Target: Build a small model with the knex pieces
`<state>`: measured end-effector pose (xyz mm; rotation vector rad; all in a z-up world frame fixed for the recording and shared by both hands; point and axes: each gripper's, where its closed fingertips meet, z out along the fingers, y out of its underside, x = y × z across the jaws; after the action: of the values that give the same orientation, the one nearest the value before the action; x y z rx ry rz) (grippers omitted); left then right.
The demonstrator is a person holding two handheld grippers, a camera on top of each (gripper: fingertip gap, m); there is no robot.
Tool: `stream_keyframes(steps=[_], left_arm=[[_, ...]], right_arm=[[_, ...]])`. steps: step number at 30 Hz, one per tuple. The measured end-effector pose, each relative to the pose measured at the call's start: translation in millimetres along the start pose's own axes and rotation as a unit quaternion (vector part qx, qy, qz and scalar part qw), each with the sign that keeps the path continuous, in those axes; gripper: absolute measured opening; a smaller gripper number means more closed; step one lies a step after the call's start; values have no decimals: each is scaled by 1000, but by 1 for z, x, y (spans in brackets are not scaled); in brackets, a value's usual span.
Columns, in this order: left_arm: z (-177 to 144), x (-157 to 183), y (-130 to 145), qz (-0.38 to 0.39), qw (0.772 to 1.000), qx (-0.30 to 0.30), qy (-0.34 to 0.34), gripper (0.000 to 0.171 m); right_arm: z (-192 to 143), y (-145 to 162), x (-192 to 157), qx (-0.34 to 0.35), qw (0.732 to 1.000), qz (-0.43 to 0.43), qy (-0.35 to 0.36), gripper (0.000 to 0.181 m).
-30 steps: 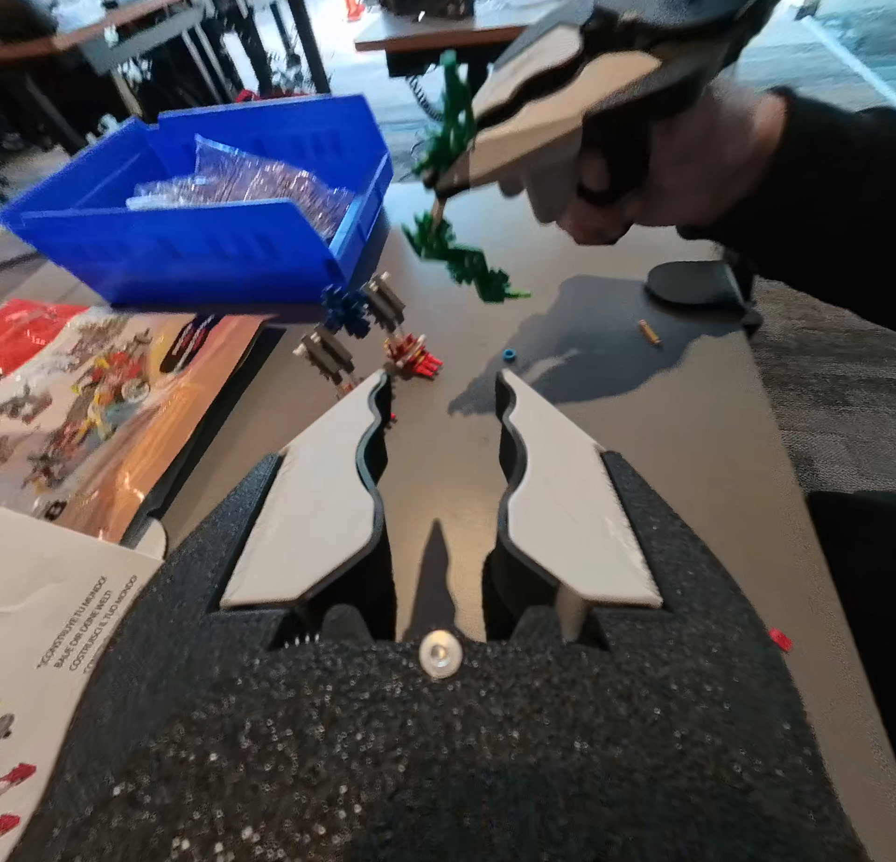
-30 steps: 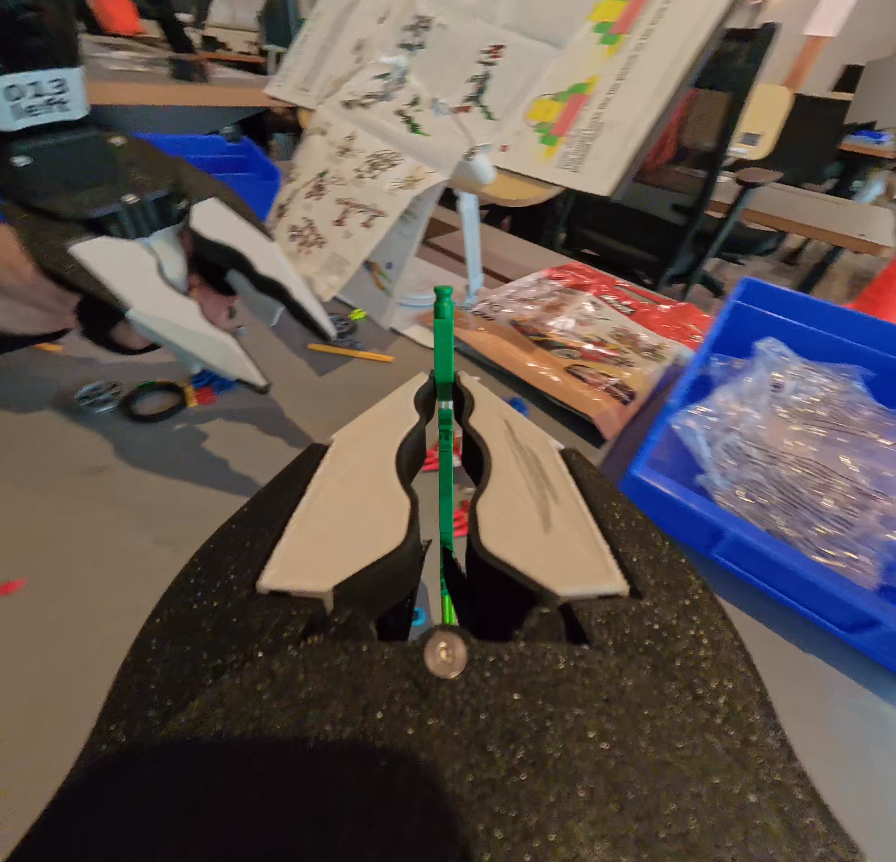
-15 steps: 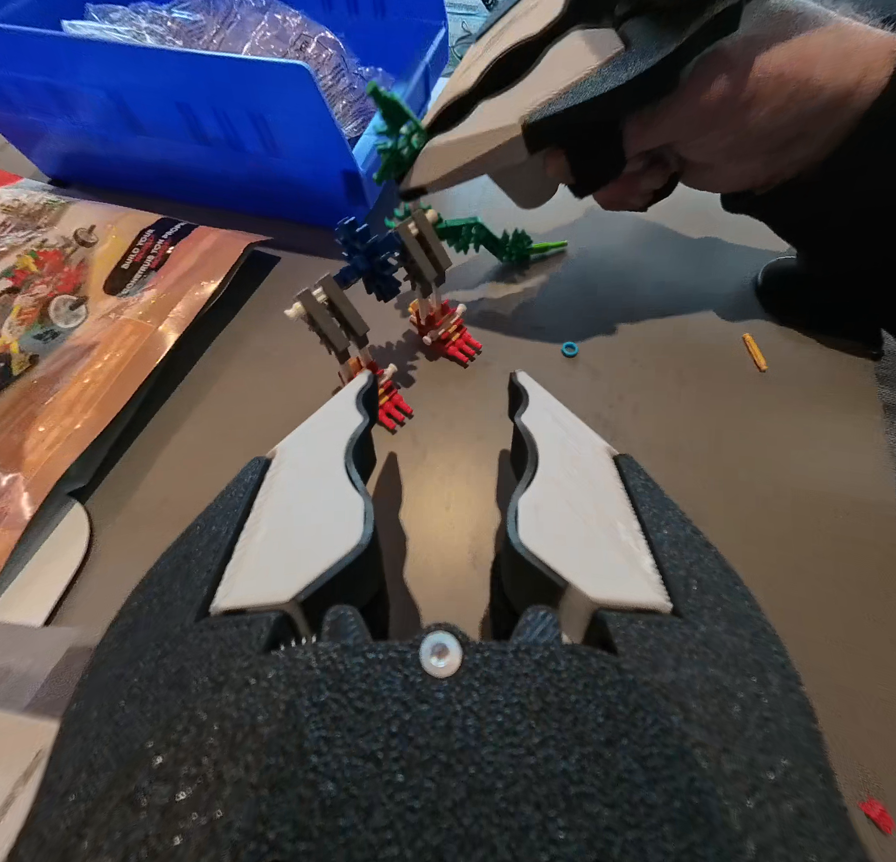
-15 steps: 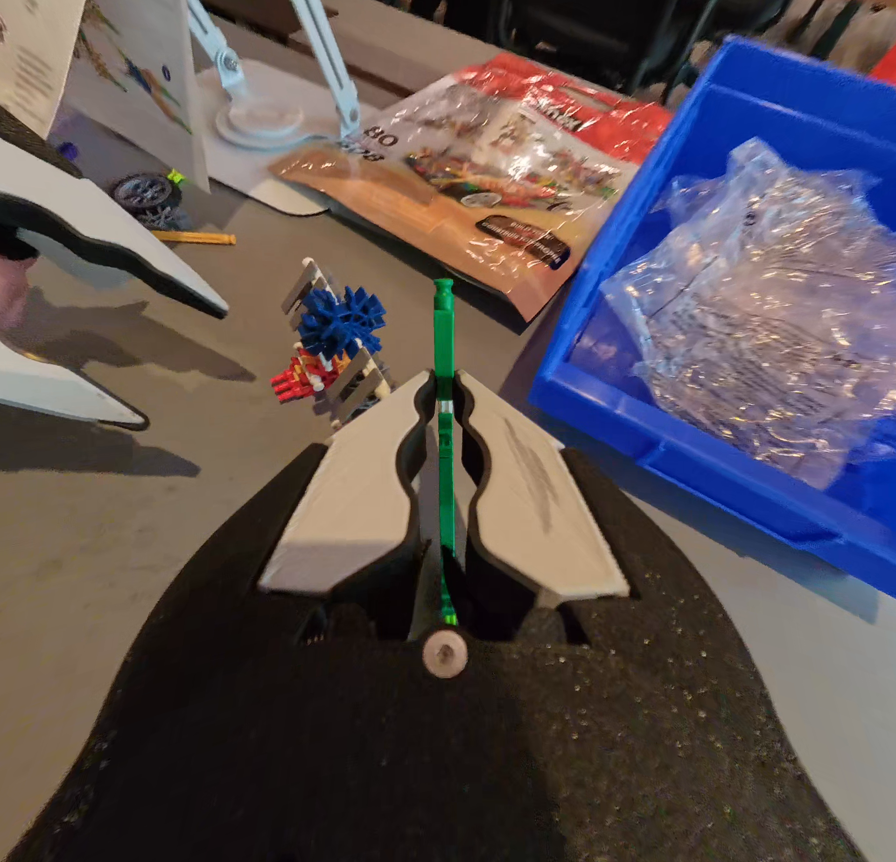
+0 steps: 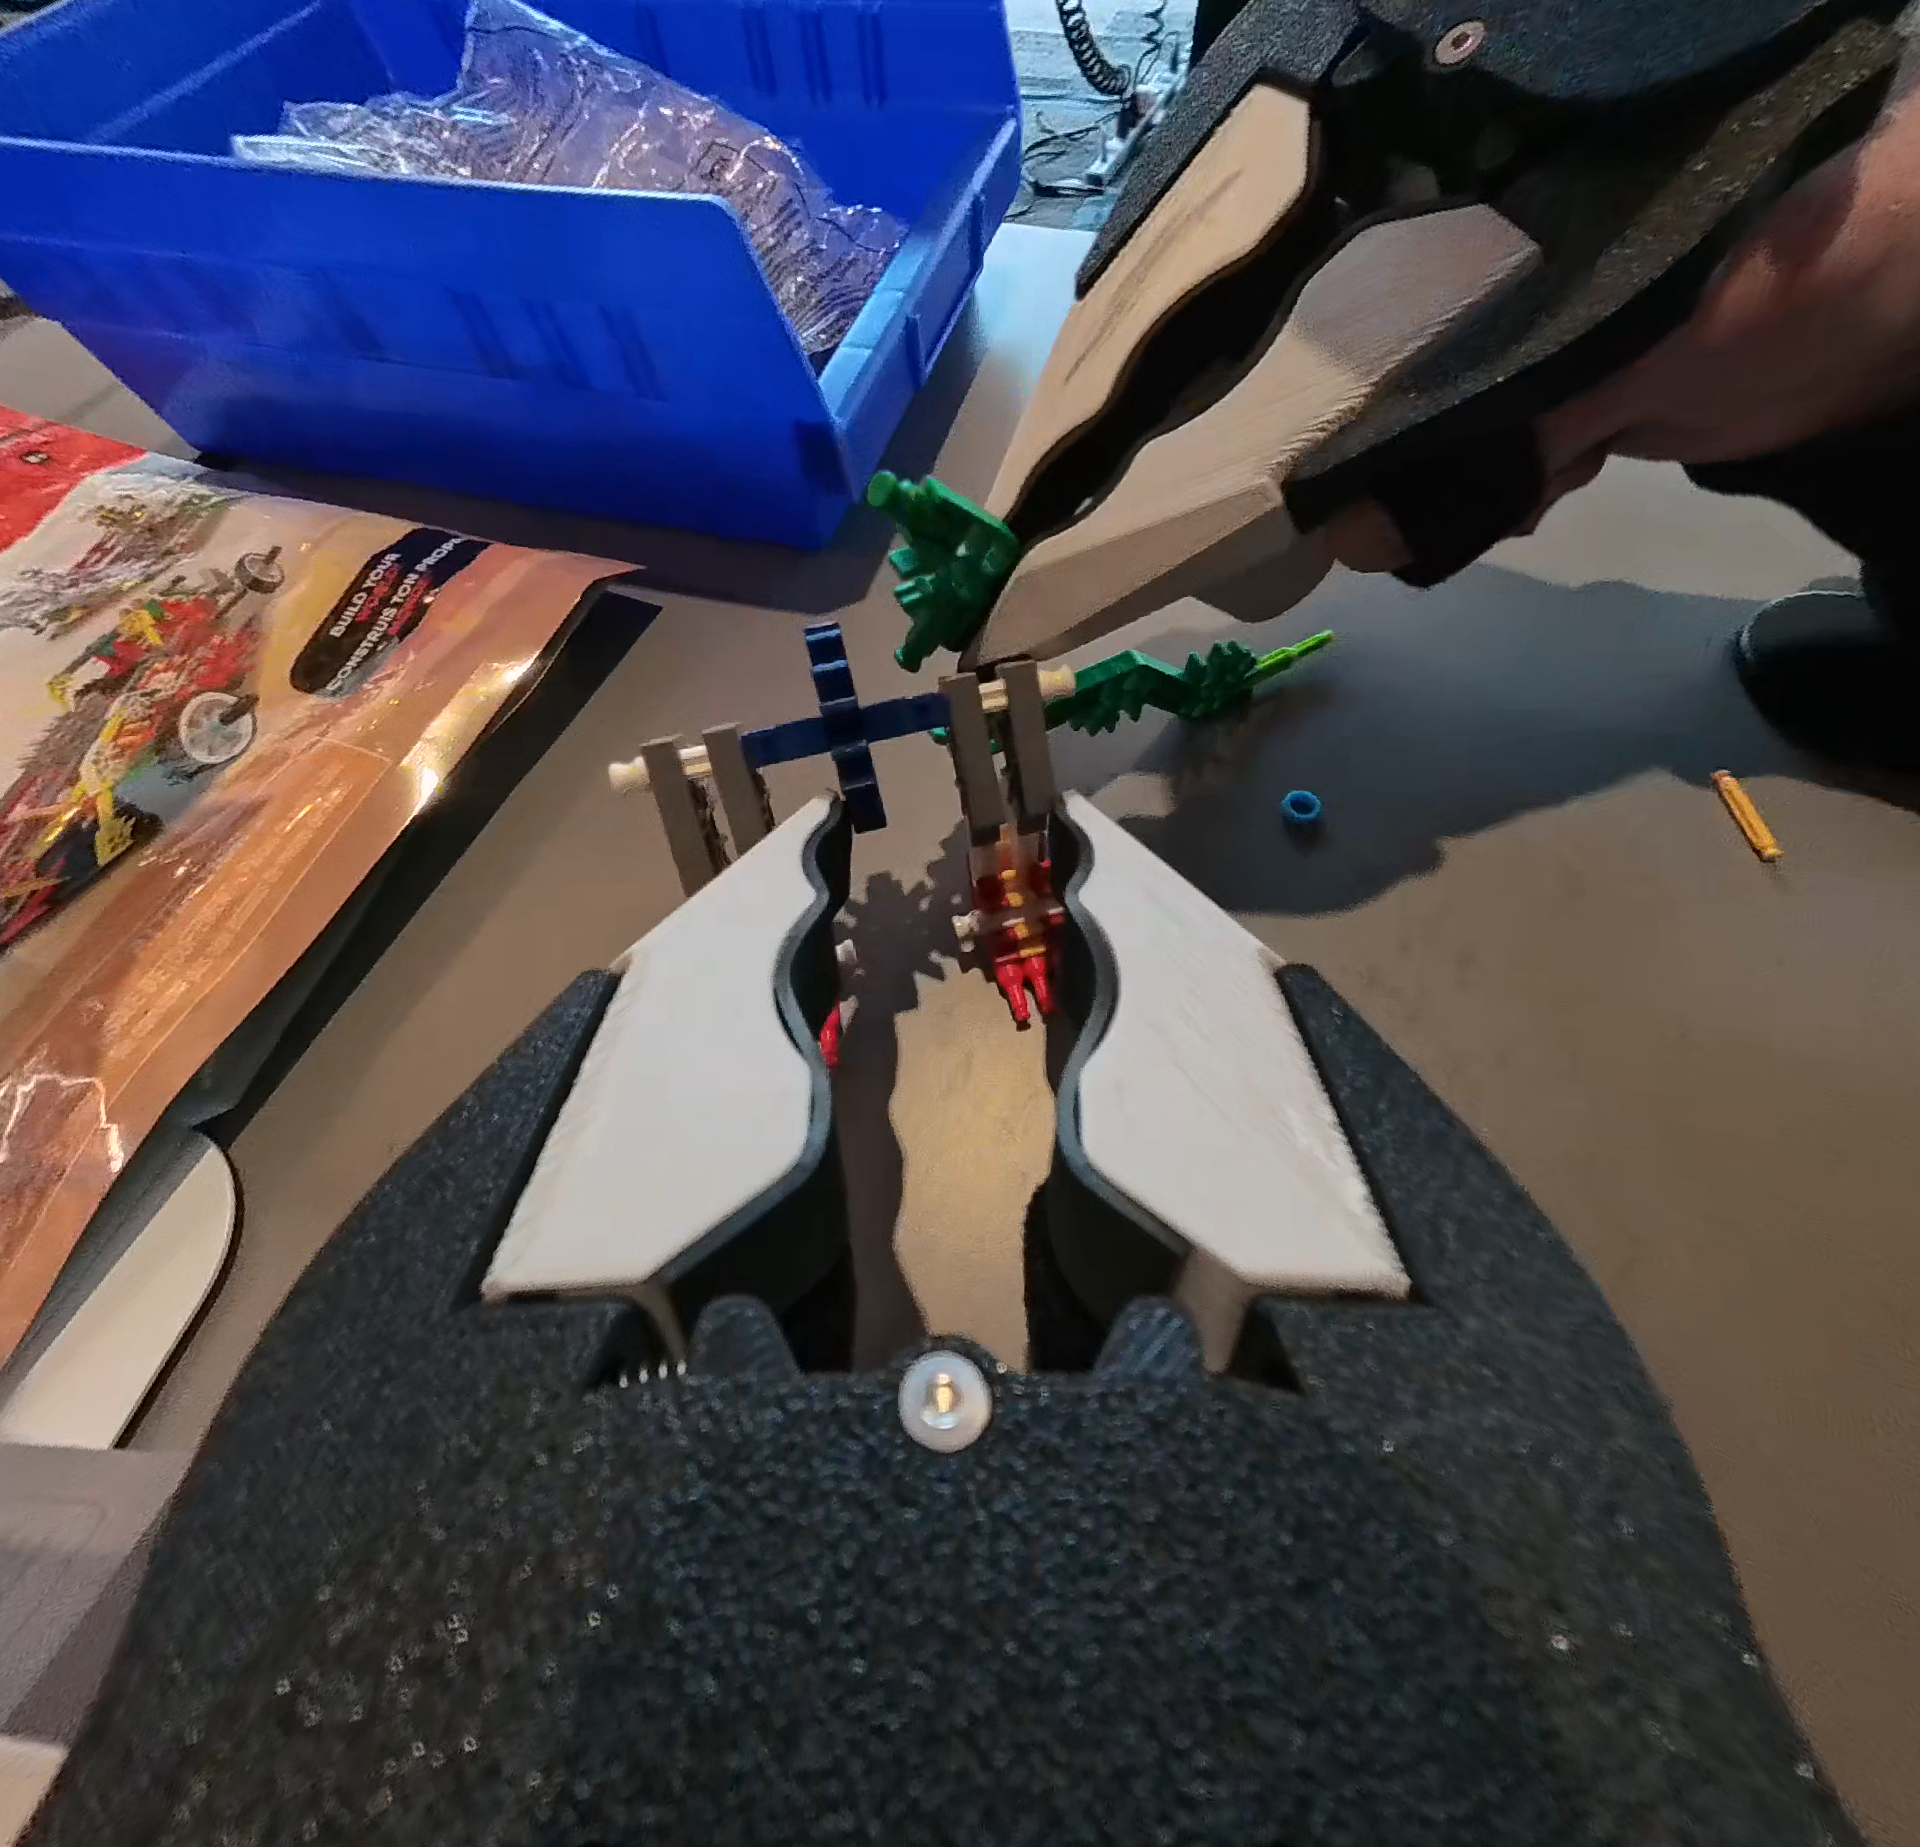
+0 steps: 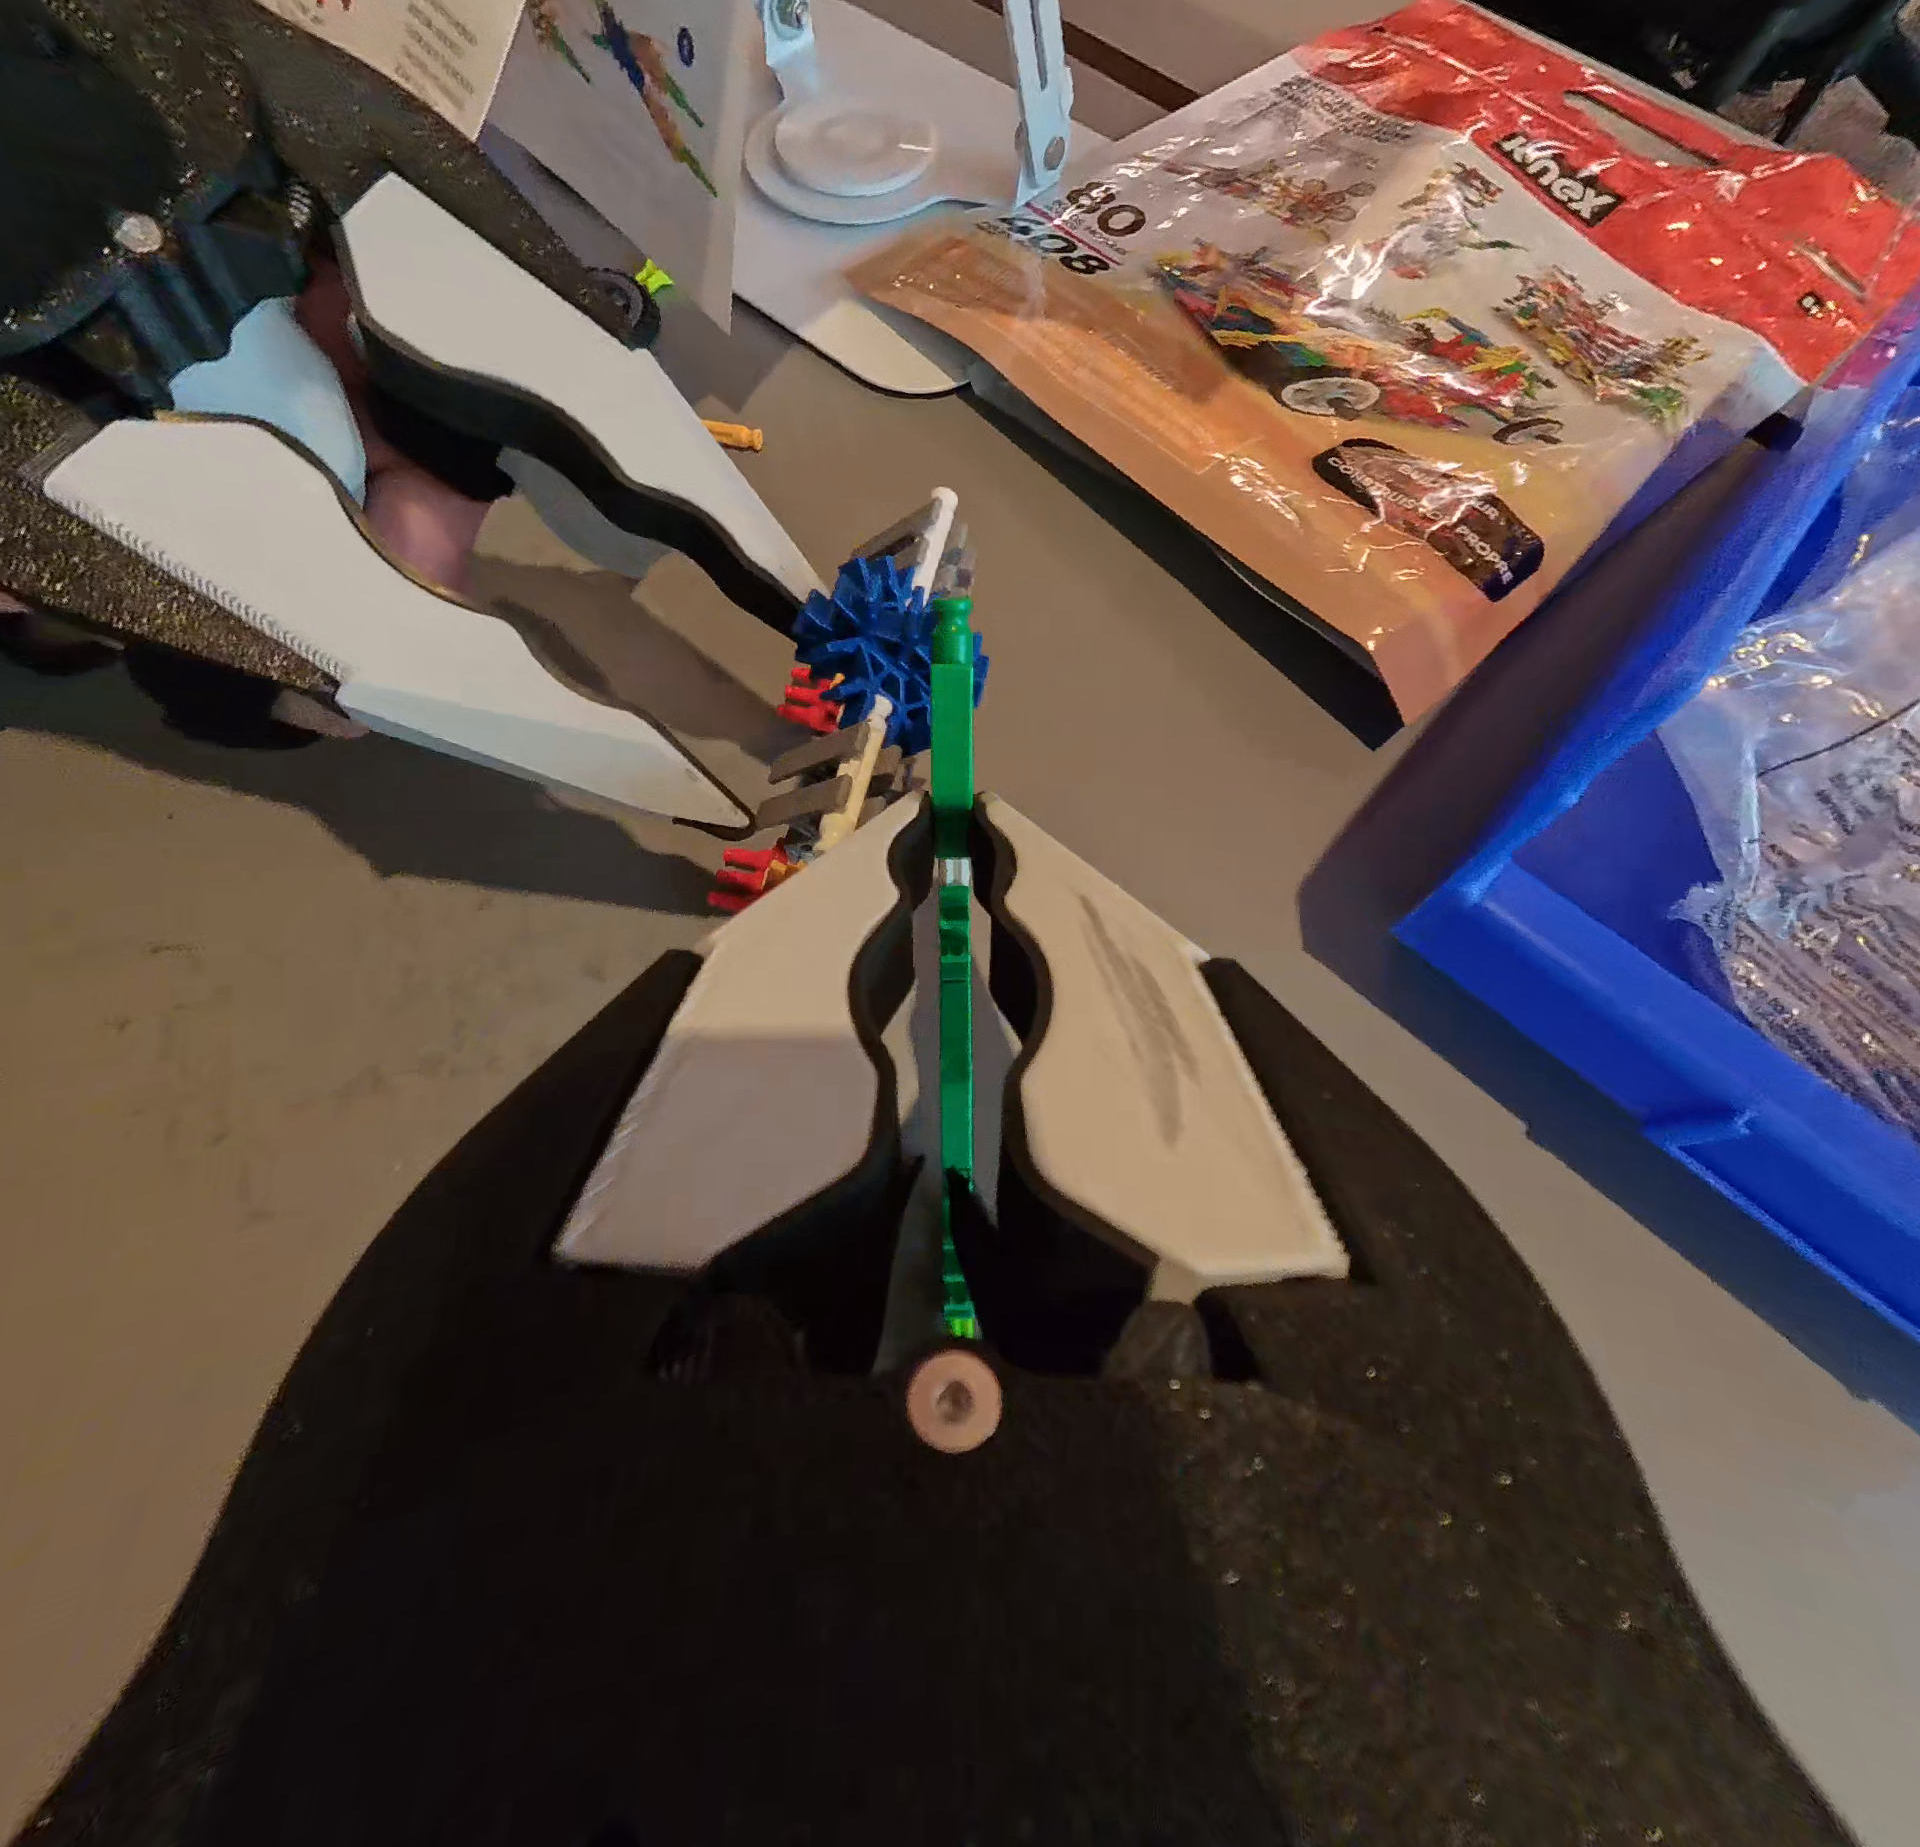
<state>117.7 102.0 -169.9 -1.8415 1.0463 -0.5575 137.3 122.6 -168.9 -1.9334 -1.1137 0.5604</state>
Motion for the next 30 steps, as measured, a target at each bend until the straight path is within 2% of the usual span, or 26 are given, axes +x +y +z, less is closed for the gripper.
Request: stream_keyframes(steps=[2, 6, 10, 12, 16, 23, 30], left_arm=[[-2, 1, 0, 6, 1000, 9, 15, 35], [-10, 2, 0, 1, 999, 21, 49, 20], [-23, 3, 6, 8, 997, 15, 71, 16], [-30, 0, 9, 1, 997, 19, 69, 6], [-44, 1, 16, 9, 996, 18, 85, 5], [-69, 0, 26, 1, 993, 25, 112, 5], [-78, -4, 33, -16, 991, 29, 132, 5]], right_arm=[[0, 1, -3, -6, 1000, -6, -8, 5], [-1, 0, -13, -11, 999, -15, -35, 5], [2, -2, -32, -20, 997, -35, -62, 5], [4, -5, -43, -23, 996, -45, -76, 5], [9, -9, -61, -30, 993, -64, -97, 5], [7, -10, -64, -38, 989, -66, -129, 5], [17, -4, -84, -66, 979, -87, -173, 5]])
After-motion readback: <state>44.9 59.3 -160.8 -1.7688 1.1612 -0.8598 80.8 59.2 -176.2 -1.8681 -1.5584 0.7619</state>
